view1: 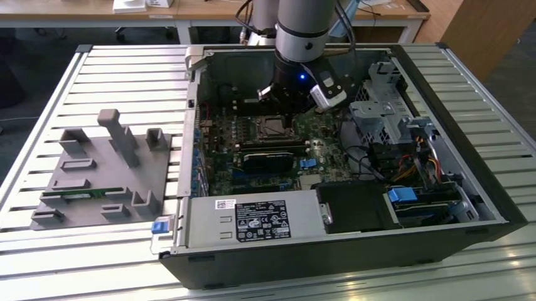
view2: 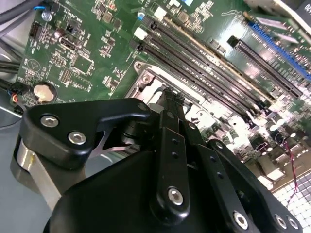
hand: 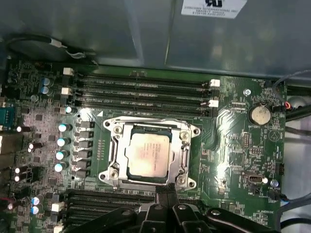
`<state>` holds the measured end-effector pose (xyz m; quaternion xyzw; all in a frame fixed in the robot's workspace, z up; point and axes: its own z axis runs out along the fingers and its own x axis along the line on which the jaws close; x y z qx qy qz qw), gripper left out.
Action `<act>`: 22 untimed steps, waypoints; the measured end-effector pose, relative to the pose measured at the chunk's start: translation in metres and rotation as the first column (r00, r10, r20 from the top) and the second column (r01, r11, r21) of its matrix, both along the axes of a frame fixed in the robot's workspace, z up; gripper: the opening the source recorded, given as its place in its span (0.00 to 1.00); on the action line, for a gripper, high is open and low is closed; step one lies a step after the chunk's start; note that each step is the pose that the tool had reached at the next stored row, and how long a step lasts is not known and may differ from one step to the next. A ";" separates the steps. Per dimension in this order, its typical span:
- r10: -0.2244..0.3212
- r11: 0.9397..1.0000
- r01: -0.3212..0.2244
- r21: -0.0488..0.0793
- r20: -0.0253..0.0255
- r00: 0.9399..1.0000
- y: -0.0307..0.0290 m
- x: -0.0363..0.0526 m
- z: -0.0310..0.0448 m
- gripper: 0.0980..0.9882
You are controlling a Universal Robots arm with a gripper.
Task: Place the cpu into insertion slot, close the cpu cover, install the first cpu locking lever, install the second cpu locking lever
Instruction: 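Install the second cpu locking lever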
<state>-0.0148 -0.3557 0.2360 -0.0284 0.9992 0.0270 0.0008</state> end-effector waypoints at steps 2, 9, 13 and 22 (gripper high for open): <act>0.000 1.000 0.000 0.000 0.000 1.000 -0.0039 0.0000 0.0000 0.01; 0.000 1.000 0.000 0.003 -0.005 1.000 -0.0064 0.0016 0.0000 0.01; 0.000 1.000 0.000 0.002 -0.005 1.000 -0.0076 0.0016 0.0000 0.01; 0.000 1.000 0.000 0.003 -0.005 1.000 -0.0123 0.0016 -0.0001 0.01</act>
